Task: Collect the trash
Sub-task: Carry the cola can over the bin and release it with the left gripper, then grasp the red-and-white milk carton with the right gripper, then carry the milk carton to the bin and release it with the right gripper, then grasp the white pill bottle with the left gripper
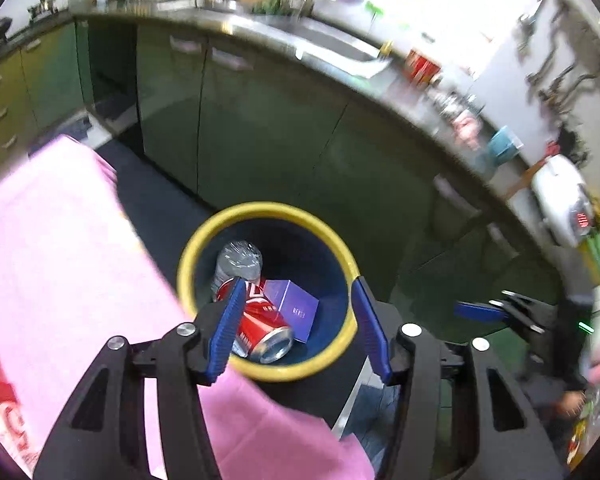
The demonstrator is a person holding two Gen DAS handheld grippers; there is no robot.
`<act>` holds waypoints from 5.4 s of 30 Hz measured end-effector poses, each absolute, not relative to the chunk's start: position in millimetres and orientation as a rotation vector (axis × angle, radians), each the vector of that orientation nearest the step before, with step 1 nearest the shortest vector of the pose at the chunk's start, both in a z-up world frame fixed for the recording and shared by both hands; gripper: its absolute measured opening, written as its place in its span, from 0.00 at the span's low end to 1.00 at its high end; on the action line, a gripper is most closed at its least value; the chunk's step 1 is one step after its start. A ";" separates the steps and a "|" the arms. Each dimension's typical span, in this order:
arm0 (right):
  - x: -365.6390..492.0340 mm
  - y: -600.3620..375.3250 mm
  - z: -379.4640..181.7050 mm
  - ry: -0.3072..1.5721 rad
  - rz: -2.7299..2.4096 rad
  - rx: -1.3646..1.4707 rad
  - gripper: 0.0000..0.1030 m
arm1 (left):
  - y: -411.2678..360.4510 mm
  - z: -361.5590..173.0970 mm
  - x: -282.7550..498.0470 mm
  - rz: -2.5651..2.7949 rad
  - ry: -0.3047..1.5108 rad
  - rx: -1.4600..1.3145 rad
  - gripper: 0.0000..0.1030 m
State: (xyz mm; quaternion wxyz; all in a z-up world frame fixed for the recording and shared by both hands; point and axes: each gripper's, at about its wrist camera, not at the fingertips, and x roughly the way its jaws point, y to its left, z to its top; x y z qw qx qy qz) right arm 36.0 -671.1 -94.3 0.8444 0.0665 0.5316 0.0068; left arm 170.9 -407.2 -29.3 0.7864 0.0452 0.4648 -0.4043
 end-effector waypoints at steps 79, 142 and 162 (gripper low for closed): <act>167.7 -475.7 -41.5 1.251 0.217 0.153 0.35 | -21.0 -19.9 59.6 -0.439 0.831 -0.076 0.86; 154.5 -522.9 -120.9 1.243 0.147 0.125 0.73 | -91.7 -122.1 248.7 -0.529 1.127 0.215 0.92; 160.6 -504.2 -126.3 1.271 0.175 0.109 0.73 | -92.1 -141.9 253.5 -0.607 1.123 0.236 0.79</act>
